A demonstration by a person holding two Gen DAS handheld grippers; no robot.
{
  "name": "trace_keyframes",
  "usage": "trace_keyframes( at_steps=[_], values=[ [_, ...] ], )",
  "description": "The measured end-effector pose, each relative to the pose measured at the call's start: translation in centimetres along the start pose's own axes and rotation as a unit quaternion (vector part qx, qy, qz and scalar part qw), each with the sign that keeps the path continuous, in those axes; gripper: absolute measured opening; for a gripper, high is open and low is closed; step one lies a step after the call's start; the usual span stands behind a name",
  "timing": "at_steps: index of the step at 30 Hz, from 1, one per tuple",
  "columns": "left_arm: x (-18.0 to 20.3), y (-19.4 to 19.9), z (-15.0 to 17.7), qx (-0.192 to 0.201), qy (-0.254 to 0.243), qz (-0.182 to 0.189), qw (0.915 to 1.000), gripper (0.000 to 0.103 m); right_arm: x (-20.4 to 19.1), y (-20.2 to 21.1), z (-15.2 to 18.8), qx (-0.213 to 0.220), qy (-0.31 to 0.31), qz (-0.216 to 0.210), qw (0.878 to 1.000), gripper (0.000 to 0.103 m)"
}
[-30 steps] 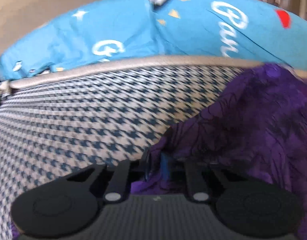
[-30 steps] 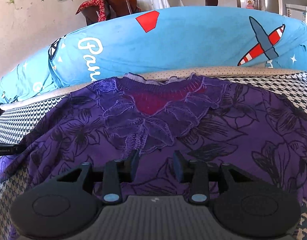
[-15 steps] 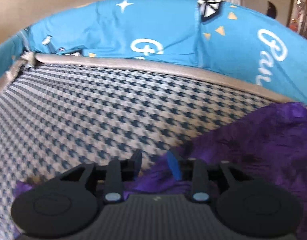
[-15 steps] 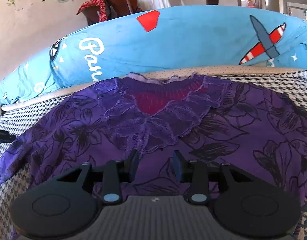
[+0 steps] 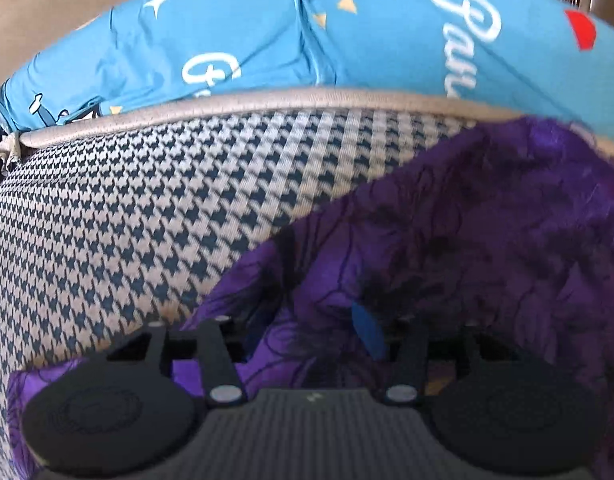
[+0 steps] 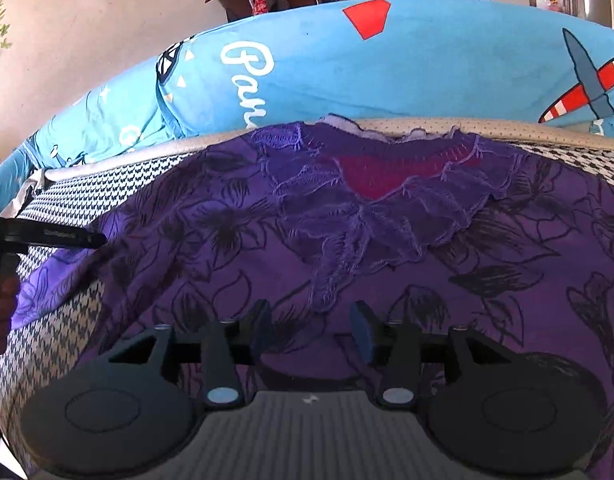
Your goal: Fold clothes
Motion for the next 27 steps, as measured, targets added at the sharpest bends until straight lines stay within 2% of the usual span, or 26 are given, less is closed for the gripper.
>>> trace_keyframes(
  at_steps=[2,5,12,16,18,27],
  values=[
    [0.1,-0.1,0.5,-0.002,-0.013,-0.022,0.9997,0.067,0.3,0.0,0.1,-0.008,-0.003,0.000,1.000,0.046],
    [-0.1,0.1,0.9,-0.011,-0.016,-0.061,0.9980,0.075,1.0,-0.1,0.4,-0.021,-0.007,0.009,1.000,0.046],
    [-0.8,1.6,0.9,-0.036,0.019,-0.136,0.9899,0.073,2.5,1.2,1.0,-0.014,-0.016,0.000,1.000,0.046],
    [-0.4,5.4,0.5,0.020,0.039,-0.079,0.9959,0.082,3.2,3.1,1.2,-0.003,-0.024,0.006,1.000,0.046],
    [0.5,6.8,0.5,0.036,0.038,-0.052,0.9973,0.084,4.0,4.4,1.4,0.007,-0.028,0.012,0.999,0.046],
    [7.5,8.6,1.0,0.054,-0.025,0.012,0.9982,0.088,10.7,9.5,2.1,0.053,-0.103,0.072,0.991,0.050]
  ],
)
Point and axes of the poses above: each gripper's, at about its wrist camera, not at the fingertips, and y roughly against the way its jaws point, x to its right, z to its underside, the point moved 1 cm from there along -y, roughly the way its jaws point, and after that the axes turned 13 degrees about -y, right-handed, at the moved point
